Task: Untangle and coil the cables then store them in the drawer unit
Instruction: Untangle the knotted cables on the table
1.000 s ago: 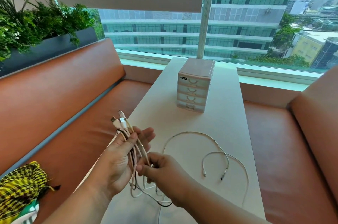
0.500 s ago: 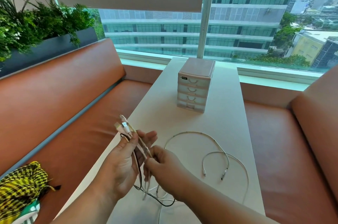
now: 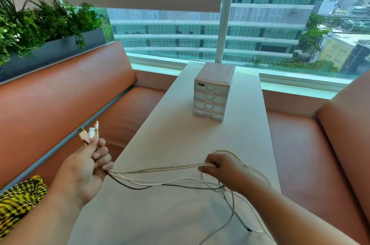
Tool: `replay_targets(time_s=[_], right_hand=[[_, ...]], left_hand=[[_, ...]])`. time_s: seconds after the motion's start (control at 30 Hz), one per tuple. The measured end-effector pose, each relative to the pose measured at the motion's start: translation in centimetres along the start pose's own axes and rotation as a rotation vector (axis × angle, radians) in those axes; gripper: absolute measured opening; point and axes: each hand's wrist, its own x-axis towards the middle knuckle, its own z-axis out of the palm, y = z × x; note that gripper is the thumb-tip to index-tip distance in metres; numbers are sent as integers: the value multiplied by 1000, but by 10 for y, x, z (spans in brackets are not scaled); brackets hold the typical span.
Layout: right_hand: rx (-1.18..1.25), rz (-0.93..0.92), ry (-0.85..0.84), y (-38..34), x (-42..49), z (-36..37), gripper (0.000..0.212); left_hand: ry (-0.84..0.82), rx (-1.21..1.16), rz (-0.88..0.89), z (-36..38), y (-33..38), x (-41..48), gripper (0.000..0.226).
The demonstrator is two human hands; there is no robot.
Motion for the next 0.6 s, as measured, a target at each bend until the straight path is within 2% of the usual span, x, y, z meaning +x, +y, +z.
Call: replay_targets(time_s=[0.17, 0.3, 0.47, 0.6], right_hand=[[67, 86, 146, 28, 8, -35, 34], [139, 161, 261, 45, 14, -54, 33], [332, 247, 322, 52, 23, -69, 32], [326, 319, 368, 57, 26, -88, 32]], left_hand=[[116, 95, 9, -24, 4, 3, 34], [144, 309, 2, -37, -10, 2, 33], [121, 577, -95, -59, -31, 6, 33], [170, 674, -158, -82, -42, 8, 33]])
